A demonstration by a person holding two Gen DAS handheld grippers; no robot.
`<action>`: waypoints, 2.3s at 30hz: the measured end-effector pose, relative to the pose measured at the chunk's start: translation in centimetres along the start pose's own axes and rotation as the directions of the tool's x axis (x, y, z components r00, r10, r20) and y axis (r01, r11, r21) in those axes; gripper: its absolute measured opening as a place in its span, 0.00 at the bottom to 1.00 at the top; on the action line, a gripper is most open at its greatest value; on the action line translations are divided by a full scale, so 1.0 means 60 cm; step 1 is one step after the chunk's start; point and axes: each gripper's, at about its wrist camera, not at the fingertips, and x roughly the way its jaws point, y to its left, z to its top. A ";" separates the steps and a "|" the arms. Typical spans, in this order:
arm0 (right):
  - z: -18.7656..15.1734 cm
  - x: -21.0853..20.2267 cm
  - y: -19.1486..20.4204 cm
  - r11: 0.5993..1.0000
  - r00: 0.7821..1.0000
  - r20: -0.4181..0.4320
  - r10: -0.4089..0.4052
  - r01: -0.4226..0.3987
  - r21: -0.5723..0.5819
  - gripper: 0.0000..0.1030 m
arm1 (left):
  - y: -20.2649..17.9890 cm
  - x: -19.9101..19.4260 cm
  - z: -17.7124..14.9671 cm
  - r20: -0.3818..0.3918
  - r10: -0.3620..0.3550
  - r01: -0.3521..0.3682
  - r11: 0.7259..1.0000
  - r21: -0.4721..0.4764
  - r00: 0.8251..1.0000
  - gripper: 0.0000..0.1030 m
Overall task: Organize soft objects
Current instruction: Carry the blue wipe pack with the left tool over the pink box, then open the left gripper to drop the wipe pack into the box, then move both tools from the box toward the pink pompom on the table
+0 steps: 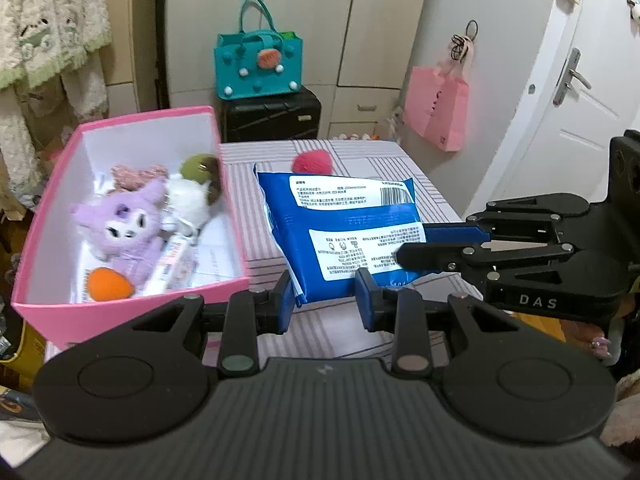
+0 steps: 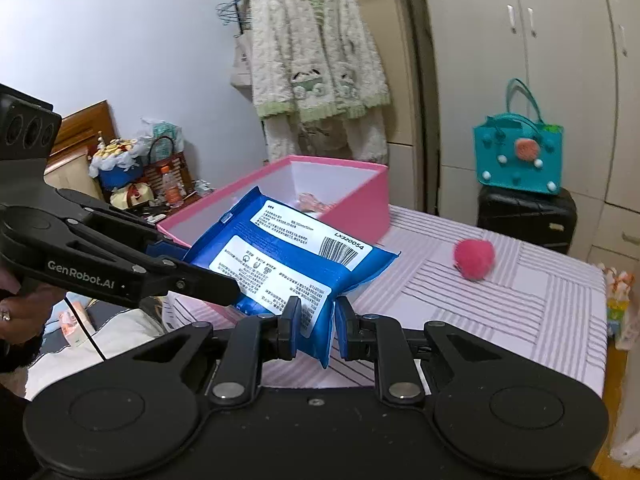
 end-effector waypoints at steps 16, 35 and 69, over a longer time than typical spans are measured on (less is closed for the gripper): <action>0.102 0.118 0.057 0.997 1.000 0.022 0.018 -0.016 -0.079 0.22 | 0.150 -0.005 0.045 0.081 0.042 -0.036 0.997 -0.071 0.996 0.30; 0.210 0.345 0.054 0.991 0.994 -0.102 -0.029 0.015 -0.132 0.24 | 0.336 0.127 0.112 0.025 0.083 -0.076 0.972 -0.221 0.996 0.30; 0.187 0.161 0.082 0.993 0.985 -0.148 0.085 -0.096 -0.069 0.42 | 0.200 -0.020 0.099 -0.058 0.132 -0.130 0.991 0.044 0.990 0.50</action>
